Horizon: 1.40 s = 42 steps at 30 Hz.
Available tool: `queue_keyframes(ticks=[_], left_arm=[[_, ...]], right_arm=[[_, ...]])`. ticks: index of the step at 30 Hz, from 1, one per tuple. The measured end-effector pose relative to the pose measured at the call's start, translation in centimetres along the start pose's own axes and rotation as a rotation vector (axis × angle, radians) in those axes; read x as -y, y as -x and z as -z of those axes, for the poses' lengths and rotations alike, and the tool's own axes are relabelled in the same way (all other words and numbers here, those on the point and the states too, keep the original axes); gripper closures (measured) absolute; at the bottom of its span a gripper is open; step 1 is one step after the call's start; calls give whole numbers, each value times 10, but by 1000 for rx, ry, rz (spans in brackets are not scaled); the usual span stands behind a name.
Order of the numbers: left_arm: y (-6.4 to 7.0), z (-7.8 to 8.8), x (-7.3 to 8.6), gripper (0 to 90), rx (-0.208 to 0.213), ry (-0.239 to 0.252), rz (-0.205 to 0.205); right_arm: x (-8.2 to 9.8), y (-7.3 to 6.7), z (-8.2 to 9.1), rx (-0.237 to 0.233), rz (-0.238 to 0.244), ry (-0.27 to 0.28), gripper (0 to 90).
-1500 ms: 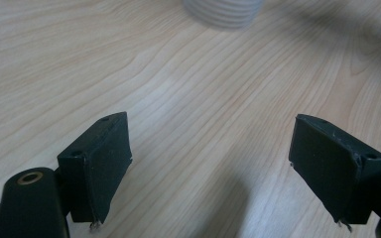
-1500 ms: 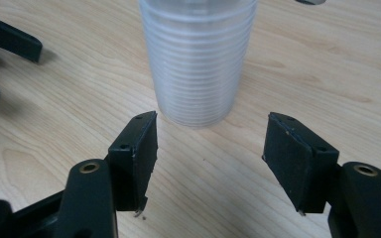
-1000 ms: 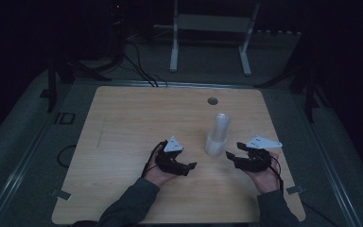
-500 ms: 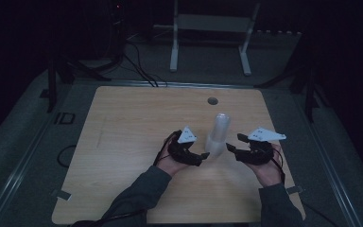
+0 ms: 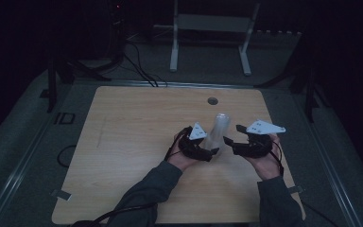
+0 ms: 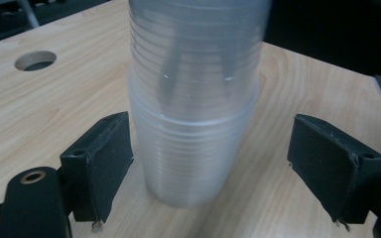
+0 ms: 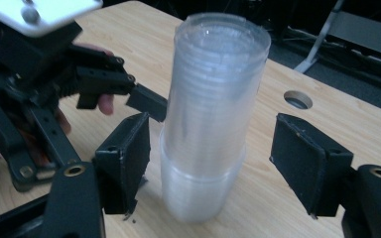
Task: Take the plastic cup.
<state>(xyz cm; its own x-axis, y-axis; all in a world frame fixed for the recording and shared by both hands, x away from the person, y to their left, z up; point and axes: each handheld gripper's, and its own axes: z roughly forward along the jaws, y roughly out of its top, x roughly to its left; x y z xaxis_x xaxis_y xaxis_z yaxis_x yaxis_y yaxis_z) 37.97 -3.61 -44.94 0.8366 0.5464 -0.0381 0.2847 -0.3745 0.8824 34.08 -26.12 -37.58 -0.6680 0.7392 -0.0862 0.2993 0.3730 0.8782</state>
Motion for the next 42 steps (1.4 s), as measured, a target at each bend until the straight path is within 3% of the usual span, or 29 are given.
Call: queue_keyframes(ticks=[20,29,34,42], left_arm=[[-6,-14,-1,175,-5,21,22],[-7,-15,0,193,-14,19,31],[-7,-16,0,192,-16,19,24],[-2,-24,-4,186,-21,16,5]], right_arm=[[-18,7,-28,-23,-17,55,294],[-22,8,-43,-27,-19,47,304],[-21,10,-44,-38,-26,45,380],[-22,10,-43,-43,-37,47,388]])
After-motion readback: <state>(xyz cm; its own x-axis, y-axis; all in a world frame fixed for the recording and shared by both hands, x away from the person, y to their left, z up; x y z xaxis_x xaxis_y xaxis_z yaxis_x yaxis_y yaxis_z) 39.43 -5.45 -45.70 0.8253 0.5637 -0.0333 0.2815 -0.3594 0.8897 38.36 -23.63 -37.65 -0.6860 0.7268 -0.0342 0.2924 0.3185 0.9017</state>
